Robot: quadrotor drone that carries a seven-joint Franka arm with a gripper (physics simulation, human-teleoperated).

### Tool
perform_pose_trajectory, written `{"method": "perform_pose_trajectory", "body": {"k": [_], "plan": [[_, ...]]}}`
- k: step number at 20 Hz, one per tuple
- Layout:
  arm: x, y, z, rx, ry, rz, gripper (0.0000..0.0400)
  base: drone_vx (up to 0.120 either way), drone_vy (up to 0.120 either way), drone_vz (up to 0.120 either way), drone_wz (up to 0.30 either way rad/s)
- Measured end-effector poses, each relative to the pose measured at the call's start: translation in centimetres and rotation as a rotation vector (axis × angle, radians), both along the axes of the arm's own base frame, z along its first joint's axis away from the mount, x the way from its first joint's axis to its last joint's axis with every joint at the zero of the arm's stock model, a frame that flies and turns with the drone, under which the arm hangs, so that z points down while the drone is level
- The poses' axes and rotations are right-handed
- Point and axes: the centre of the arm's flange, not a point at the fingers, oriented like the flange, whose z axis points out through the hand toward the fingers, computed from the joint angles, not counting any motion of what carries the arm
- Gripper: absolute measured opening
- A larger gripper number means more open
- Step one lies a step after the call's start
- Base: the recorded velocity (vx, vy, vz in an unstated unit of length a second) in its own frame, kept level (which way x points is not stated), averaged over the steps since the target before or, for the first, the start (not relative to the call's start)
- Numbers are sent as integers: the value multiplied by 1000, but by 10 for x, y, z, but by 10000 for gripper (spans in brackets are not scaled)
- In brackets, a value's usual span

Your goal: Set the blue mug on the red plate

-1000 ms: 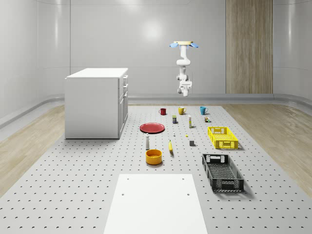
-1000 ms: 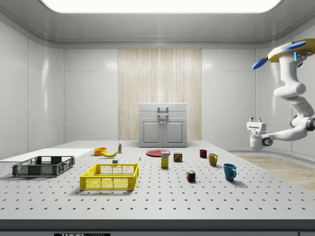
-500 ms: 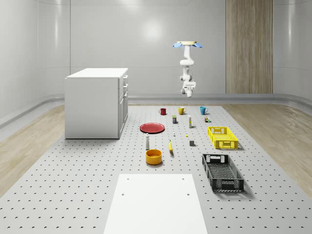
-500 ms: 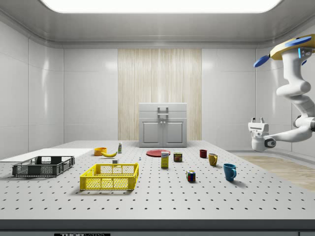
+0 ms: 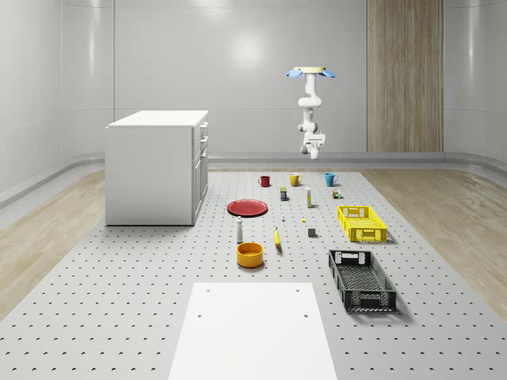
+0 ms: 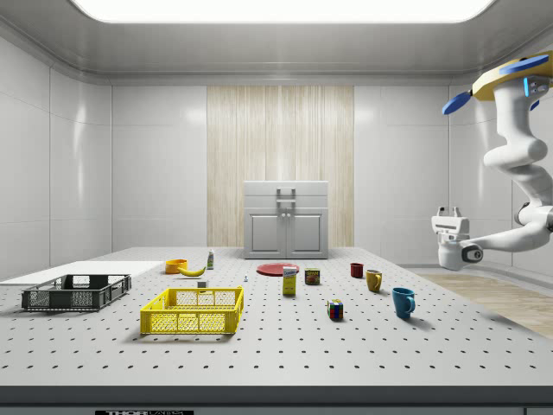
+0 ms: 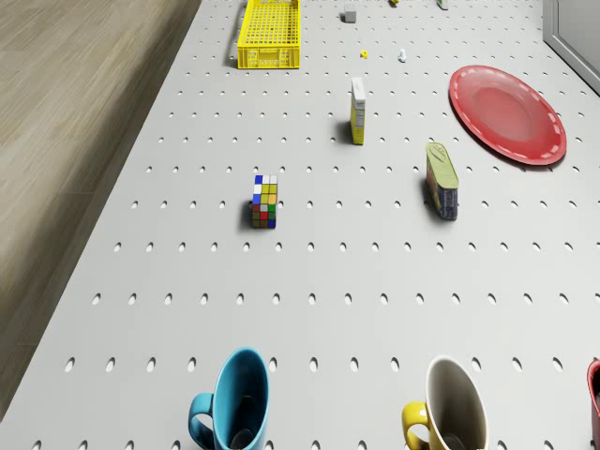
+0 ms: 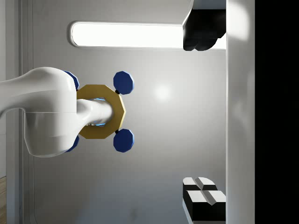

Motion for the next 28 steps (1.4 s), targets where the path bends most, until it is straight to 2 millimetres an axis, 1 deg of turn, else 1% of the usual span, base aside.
{"method": "perform_pose_trajectory", "body": {"k": [1,9,16,21,25,28], "plan": [[0,0,0,-1,-1,0,400,120,40,0,0],[-1,1,0,-11,-7,0,400,120,120,0,0],[-1,4,0,-44,-12,-1,400,120,0,0,0],[-2,11,-1,-107,-16,-2,400,120,0,0,0],[-2,21,-2,-212,-19,-5,400,120,0,0,0],[-2,34,-6,-353,-21,-8,400,67,0,0,0]]}}
